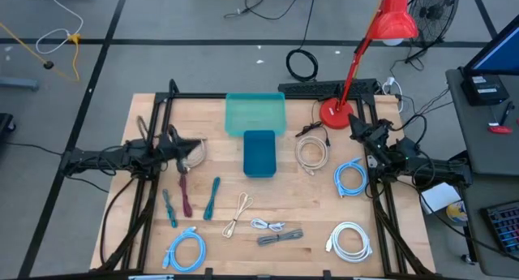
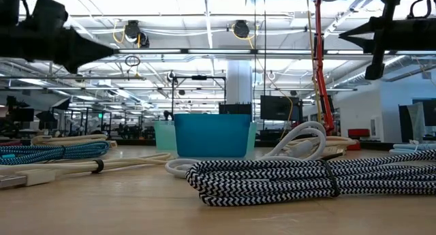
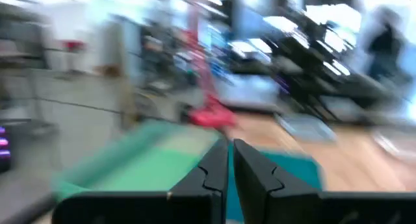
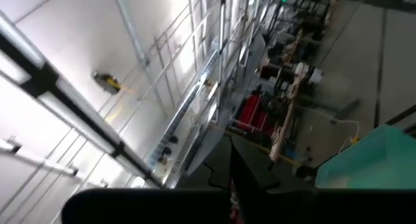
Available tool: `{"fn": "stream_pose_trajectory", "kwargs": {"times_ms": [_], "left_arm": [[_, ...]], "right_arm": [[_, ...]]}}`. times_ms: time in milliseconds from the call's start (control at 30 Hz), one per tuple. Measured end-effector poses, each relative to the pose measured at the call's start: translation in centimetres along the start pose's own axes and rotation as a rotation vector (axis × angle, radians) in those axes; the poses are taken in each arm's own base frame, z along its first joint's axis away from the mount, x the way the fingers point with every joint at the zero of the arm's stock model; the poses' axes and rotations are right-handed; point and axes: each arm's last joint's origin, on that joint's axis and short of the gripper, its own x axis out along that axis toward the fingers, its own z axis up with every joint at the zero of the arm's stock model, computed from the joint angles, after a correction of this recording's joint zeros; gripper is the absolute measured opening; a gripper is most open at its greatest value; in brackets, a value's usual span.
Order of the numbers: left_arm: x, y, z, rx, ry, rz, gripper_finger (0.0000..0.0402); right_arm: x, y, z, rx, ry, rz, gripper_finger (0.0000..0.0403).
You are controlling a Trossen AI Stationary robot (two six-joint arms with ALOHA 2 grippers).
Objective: Pick & Place USB Port
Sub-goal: Put the left blue usb cable into the blue bin
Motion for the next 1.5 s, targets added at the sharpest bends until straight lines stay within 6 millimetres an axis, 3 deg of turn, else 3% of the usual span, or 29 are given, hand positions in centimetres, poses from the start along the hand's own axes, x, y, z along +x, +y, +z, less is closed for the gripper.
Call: {"fn": "stream_pose_trajectory", "kwargs": {"times_ms": [100,200,367,567,633,733,833,900,1000,1133,1267,1500], "left_arm": [[-0.2,0.5,1.9,-0.168,-0.188,0.126,0.0026],[-1.1,1.2,4.3,-0.606,-0.467,0.182,0.0026],[-2.6,2.1,6.4,-1.055,-0.763,0.078,0.0026],[-2.8,1.5,9.4,-1.02,-0.749,-0.212,0.0026],[-2.9,1.3,11.7,-0.937,-0.754,-0.294,0.0026],[-3.1,1.0,16.3,-0.744,-0.767,-0.395,0.0026],[-2.3,0.5,20.8,-0.55,-0.64,-0.408,0.0026],[-1.6,0.3,23.1,-0.485,-0.435,-0.334,0.0026],[-0.5,0.2,25.7,-0.402,-0.128,-0.203,0.0027],[1.2,-0.5,28.1,-0.293,0.118,-0.161,0.0042],[2.7,-0.9,28.4,-0.198,0.38,-0.011,0.01],[5.1,-0.7,24.2,-0.159,0.826,0.258,0.0199]], "right_arm": [[0.0,-0.1,0.1,0.013,-0.035,-0.019,0.0],[0.0,-0.1,0.3,0.015,-0.078,-0.04,0.0],[0.0,0.1,0.4,0.012,-0.106,-0.031,0.0],[0.0,0.8,0.8,0.019,-0.124,0.035,0.003],[0.2,1.1,0.7,-0.028,-0.104,0.058,0.0055],[0.8,3.2,1.1,-0.08,-0.073,0.124,0.0103],[1.9,5.8,1.4,-0.153,-0.021,0.19,0.0152],[2.9,7.5,1.2,-0.216,0.036,0.234,0.0182],[4.7,10.2,0.9,-0.289,0.12,0.292,0.0219],[7.4,12.4,-0.7,-0.398,0.309,0.263,0.0247],[9.6,12.9,-2.7,-0.505,0.5,0.13,0.0258],[11.5,11.0,-5.4,-0.578,0.637,-0.043,0.0254]]}}
